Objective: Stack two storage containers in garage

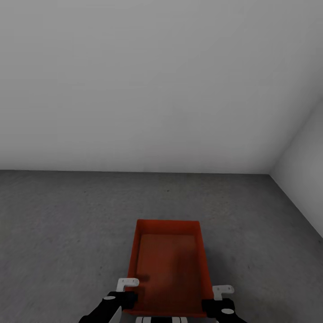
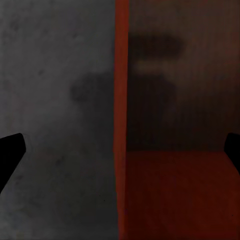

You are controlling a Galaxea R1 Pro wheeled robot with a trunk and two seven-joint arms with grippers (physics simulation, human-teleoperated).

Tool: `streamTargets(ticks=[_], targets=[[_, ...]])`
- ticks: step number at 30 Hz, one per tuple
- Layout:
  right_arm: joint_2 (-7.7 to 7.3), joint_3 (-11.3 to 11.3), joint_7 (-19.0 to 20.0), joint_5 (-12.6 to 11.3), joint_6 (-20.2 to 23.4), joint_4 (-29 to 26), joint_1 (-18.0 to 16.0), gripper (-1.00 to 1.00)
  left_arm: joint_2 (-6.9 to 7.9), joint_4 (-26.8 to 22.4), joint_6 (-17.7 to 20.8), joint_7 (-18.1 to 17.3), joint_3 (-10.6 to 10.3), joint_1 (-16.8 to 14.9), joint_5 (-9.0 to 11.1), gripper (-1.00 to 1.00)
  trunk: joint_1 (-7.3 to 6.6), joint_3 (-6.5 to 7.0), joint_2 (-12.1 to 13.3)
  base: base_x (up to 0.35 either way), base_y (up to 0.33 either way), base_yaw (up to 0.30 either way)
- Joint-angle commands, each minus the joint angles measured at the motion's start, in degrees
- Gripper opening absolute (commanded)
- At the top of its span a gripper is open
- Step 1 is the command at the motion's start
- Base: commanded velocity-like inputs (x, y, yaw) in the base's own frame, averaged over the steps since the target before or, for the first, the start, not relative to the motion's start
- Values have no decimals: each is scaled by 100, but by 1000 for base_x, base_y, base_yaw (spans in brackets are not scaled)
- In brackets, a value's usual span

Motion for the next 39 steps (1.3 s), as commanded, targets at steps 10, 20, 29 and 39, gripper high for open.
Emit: streamTargets(ticks=[10,20,29,39], targets=[[-1,48,-26,-59,-20,1,-3,100,-1,-12,34,19,-3,1,-8,100,-1,-4,-2,0,0,0],[-1,48,-26,-59,-20,1,-3,100,-1,-12,35,19,4,1,-8,100,-23,14,39,0,0,0],[-1,48,-20,-59,-20,1,-3,100,-1,-11,43,19,5,1,1,100,-221,175,400,0,0,0],[-1,48,-17,-59,-20,1,-5,100,-1,-12,43,19,6,1,9,100,-440,355,801,0,0,0]])
